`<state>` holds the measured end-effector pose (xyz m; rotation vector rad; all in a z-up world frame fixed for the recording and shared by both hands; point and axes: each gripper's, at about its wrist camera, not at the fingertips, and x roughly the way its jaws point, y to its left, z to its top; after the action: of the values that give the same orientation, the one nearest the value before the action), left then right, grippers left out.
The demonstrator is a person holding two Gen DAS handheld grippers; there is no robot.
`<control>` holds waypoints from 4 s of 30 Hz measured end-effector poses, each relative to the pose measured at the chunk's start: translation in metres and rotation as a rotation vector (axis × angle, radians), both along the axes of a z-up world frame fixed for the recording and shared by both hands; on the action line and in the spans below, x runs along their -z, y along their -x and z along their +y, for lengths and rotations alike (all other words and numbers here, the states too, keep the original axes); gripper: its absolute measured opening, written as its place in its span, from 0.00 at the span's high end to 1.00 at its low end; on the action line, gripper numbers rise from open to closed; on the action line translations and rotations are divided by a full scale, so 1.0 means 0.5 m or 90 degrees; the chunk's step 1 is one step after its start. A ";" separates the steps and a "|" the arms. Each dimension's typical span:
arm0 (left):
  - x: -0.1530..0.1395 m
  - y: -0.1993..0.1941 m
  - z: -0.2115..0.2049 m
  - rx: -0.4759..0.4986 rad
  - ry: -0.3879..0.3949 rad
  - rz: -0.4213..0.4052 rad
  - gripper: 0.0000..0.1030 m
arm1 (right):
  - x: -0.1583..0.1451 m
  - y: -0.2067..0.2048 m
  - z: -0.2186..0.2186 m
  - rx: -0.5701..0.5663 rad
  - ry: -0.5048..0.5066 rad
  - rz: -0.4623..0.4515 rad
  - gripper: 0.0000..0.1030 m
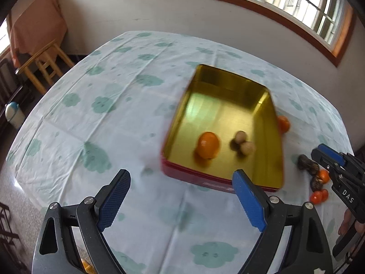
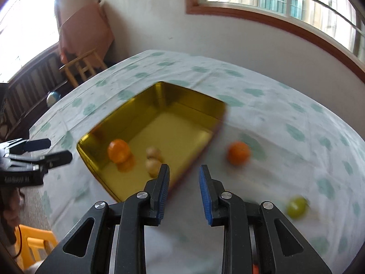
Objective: Organize fruits
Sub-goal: 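Carry the tan fruits into the tin and open the right gripper, then grasp a red tomato with the right gripper, then grasp another red tomato with the left gripper while the right gripper holds its tomato, then lower the red tomato into the tin and open the left gripper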
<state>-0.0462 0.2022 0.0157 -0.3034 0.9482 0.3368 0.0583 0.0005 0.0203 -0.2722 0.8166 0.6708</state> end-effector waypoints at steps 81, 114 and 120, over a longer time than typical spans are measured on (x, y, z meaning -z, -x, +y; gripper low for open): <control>0.142 -0.194 -0.491 0.373 0.039 0.089 0.69 | 0.161 -0.122 -0.464 0.325 0.042 0.014 0.65; 0.011 -0.191 -0.317 0.261 0.003 0.010 0.73 | 0.160 -0.122 -0.463 0.325 0.044 0.013 0.65; 0.005 -0.189 -0.219 0.194 -0.011 0.010 0.73 | 0.160 -0.122 -0.462 0.325 0.046 0.013 0.65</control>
<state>0.0484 0.0927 0.0130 -0.1373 0.9908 0.0673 0.1192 -0.2306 -0.0595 -0.1122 0.8861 0.1654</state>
